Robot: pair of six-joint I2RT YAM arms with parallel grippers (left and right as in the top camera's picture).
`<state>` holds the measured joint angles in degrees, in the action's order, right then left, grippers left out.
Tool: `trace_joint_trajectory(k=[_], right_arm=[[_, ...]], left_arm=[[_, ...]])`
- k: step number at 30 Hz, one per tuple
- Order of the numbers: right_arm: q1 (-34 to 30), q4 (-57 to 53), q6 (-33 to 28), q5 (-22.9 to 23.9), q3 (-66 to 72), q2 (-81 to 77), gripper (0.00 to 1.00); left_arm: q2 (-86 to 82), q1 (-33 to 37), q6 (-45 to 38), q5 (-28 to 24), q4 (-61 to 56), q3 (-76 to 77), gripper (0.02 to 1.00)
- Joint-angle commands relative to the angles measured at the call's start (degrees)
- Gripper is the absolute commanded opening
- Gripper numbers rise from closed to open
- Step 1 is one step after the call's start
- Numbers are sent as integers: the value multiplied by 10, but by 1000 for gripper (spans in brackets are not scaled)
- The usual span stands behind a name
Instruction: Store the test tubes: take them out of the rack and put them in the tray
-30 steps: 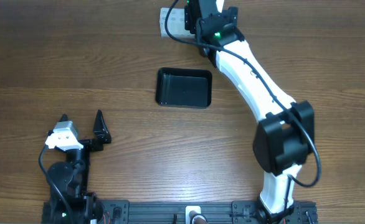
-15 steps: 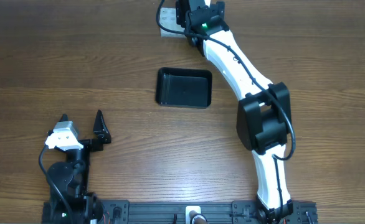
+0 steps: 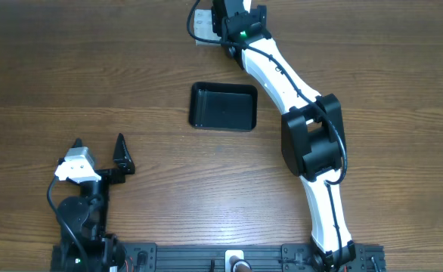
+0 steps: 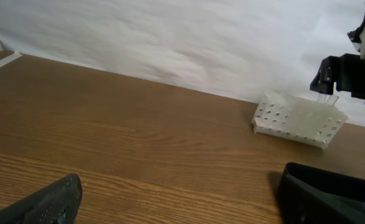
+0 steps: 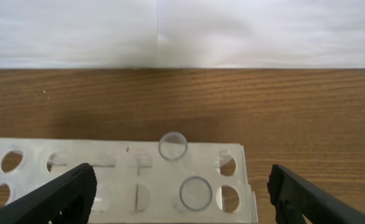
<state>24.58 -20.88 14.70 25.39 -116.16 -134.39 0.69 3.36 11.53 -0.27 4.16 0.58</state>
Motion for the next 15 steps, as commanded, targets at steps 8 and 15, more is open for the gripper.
trace_joint_trajectory(k=[8, 15], right_arm=[[0, 16, -7, -3, -15, -32, 847], [1, 16, -7, -3, -15, -36, 827]], left_arm=[[-3, 3, -9, -8, 2, -3, 998], [-3, 3, -9, -8, 2, -3, 1000]])
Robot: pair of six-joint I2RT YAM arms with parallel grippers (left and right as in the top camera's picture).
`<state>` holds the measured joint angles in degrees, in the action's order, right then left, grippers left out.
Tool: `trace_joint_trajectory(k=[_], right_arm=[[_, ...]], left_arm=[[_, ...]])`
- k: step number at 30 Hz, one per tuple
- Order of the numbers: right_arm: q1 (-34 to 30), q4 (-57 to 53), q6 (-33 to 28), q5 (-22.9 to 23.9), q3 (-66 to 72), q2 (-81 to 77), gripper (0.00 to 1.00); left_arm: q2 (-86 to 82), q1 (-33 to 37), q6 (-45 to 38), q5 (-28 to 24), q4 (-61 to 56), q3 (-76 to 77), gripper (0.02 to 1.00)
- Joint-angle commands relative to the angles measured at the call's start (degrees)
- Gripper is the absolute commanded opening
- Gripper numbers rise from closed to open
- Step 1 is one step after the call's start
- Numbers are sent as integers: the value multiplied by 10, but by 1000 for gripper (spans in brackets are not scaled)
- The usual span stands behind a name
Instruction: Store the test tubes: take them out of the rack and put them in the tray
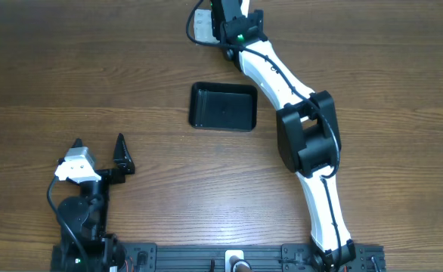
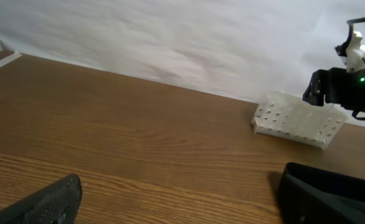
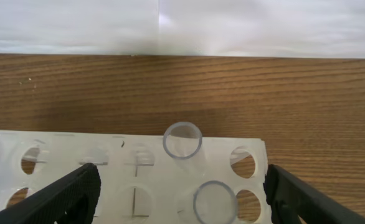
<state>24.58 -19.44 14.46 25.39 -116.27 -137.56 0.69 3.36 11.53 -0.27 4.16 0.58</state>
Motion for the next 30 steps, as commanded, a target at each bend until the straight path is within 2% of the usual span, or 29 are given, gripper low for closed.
trace_joint_trajectory(k=[1, 6, 15, 20, 24, 30], right_arm=[[1, 2, -4, -3, -14, -5, 818], [1, 1, -4, -3, -14, -5, 704], [3, -2, -4, -3, -14, -5, 380], [3, -3, -4, -3, -14, -5, 305], [4, -5, -4, -3, -14, -5, 209], [7, -10, -4, -3, -14, -5, 174]], left_arm=[[-3, 3, -9, -8, 2, -3, 998], [-3, 3, -9, -8, 2, -3, 996], [-3, 3, -9, -8, 2, -3, 998], [-3, 3, -9, -8, 2, -3, 998], [-3, 3, -9, -8, 2, -2, 998], [-3, 3, -9, -8, 2, -3, 996]])
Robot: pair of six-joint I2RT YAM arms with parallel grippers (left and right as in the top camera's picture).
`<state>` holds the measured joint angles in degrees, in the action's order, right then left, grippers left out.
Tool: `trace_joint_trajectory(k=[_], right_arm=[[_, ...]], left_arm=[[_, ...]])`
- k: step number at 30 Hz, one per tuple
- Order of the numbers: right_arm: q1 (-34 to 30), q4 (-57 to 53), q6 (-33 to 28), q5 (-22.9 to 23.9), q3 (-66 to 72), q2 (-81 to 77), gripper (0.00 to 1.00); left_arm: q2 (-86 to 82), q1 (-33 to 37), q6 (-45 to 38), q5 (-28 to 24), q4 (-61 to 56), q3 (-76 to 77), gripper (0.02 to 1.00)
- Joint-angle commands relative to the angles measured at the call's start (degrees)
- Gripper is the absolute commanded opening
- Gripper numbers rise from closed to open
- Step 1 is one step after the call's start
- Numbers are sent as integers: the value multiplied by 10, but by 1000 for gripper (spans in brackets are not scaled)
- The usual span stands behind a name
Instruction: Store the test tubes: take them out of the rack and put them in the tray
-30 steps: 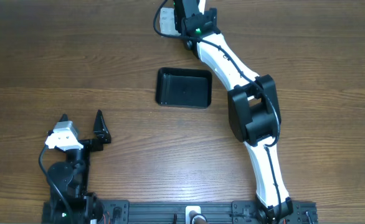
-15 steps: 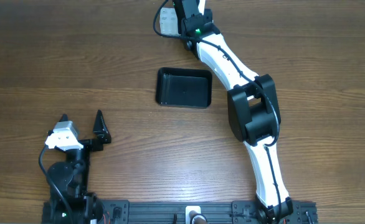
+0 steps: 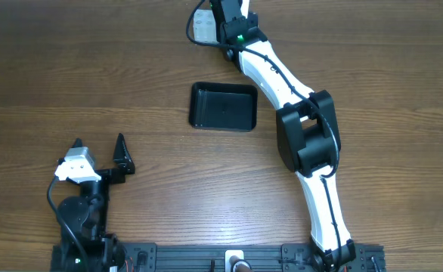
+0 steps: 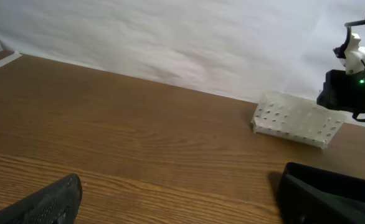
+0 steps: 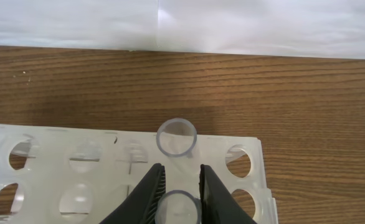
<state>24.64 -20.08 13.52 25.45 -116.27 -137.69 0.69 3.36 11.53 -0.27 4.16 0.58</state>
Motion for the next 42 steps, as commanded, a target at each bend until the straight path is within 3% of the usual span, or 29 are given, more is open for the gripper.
trace_joint_trajectory(k=[1, 42], right_arm=[[6, -3, 6, -3, -14, -3, 167], [21, -47, 5, -3, -14, 142, 23]], left_arm=[[-3, 3, -9, -8, 2, -3, 996], [-3, 3, -9, -8, 2, -3, 996]])
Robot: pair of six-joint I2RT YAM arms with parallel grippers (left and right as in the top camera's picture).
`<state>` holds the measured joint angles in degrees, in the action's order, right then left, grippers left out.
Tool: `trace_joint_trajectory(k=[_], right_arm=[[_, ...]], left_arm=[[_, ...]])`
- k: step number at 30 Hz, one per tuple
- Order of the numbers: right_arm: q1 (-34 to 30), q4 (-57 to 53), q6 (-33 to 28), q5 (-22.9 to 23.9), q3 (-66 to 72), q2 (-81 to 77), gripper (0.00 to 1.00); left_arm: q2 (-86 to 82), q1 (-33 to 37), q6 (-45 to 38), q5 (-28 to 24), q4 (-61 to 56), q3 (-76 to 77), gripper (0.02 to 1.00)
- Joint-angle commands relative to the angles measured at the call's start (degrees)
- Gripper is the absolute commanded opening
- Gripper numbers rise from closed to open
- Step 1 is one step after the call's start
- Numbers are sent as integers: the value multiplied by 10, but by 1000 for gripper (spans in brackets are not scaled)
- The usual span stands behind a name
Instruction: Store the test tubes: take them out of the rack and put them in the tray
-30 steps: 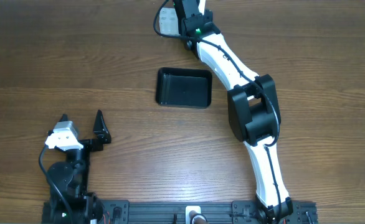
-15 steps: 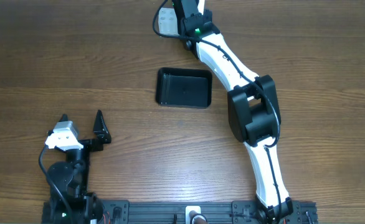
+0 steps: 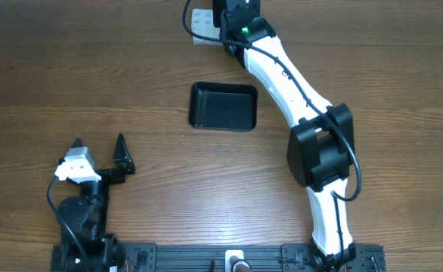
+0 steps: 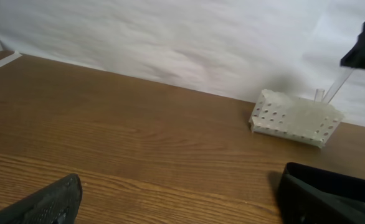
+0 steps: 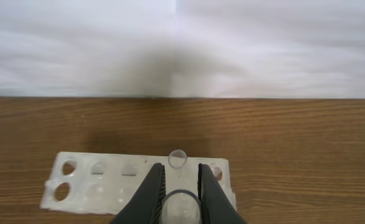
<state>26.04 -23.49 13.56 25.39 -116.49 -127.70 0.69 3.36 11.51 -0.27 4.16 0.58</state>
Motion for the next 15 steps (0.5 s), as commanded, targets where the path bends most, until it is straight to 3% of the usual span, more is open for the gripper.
trace_joint_trajectory(k=[1, 8, 15], right_arm=[[7, -20, 5, -3, -12, 48, 20], [16, -134, 48, -8, -12, 86, 14], [34, -293, 114, -79, -12, 92, 12]], left_arm=[[-3, 3, -8, -8, 2, -3, 998], [-3, 3, -8, -8, 2, -3, 998], [-3, 3, -8, -8, 2, -3, 998]])
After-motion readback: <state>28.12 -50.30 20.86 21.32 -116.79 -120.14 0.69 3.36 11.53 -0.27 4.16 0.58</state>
